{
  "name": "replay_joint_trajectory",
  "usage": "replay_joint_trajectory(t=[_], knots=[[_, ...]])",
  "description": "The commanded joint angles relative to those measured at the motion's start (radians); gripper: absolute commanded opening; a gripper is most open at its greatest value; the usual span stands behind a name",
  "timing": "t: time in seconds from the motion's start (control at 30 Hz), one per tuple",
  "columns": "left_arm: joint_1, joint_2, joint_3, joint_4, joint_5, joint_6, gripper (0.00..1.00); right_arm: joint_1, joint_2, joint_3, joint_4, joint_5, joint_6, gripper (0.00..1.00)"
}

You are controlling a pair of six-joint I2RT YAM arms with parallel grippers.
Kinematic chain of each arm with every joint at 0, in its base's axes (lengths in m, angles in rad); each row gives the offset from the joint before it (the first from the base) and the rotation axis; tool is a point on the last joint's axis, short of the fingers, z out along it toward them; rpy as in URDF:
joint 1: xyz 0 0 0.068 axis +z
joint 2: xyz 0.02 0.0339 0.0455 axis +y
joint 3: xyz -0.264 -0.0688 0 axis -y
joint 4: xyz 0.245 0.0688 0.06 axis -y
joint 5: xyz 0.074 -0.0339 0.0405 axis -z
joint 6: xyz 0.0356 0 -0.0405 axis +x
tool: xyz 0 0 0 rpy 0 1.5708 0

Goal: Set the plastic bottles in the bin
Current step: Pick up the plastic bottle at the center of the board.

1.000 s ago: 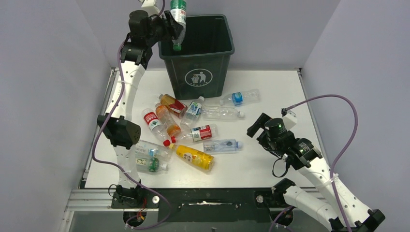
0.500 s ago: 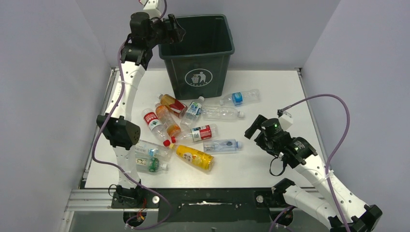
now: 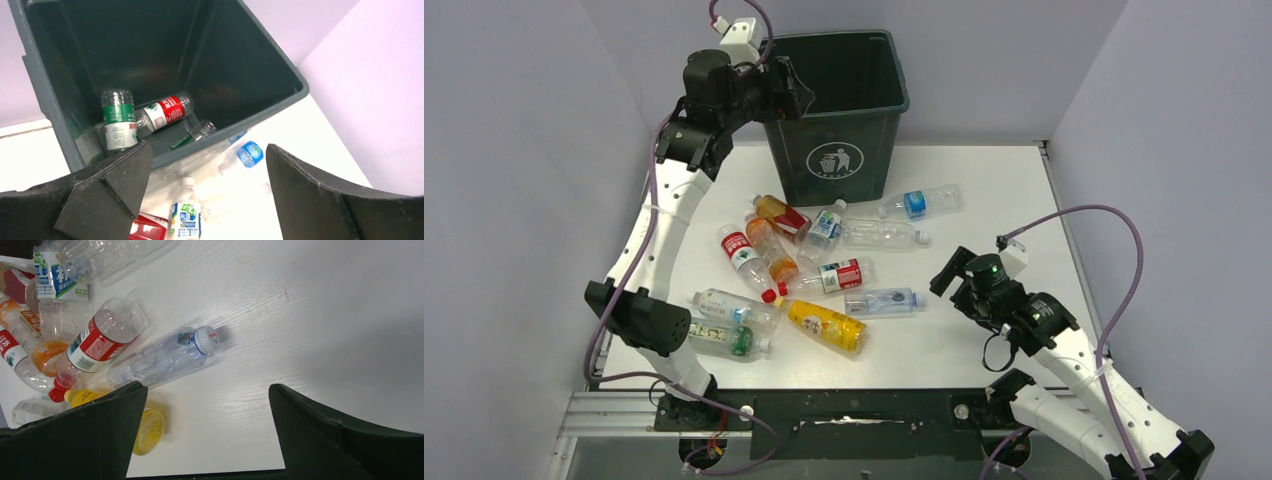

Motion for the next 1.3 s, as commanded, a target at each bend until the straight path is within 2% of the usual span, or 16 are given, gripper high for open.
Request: replay_joint_trajectory(t=[0.0, 0.2, 0.43, 0.6, 0.8, 1.0, 1.27], knots=[[-0.044, -0.100, -0.070, -0.006, -0.039, 0.018, 0.84, 0.007, 0.007, -0.006, 0.065, -0.010, -0.009, 0.98], [-0.118, -0.171, -0.184, -0.032, -0.061, 0.002, 0.84, 0.007, 0.034, -0.007, 0.090, -0.022, -0.021, 0.98], [-0.213, -0.284, -0.417, -0.016, -0.084, -0.034, 0.84, 0.006, 0.056, -0.005, 0.108, -0.035, -0.027, 0.98], [-0.263, -0.358, -0.568, -0.004, -0.090, -0.083, 0.84, 0.009, 0.069, -0.010, 0.121, -0.042, -0.030, 0.98], [-0.299, -0.419, -0.681, 0.027, -0.094, -0.139, 0.85, 0.011, 0.087, -0.016, 0.163, -0.053, -0.056, 0.98], [-0.315, -0.438, -0.735, 0.047, -0.094, -0.162, 0.85, 0.010, 0.155, 0.005, 0.280, -0.082, -0.203, 0.98], [-0.321, -0.465, -0.761, 0.050, -0.093, -0.170, 0.85, 0.009, 0.409, 0.116, 0.378, -0.148, -0.412, 0.98]])
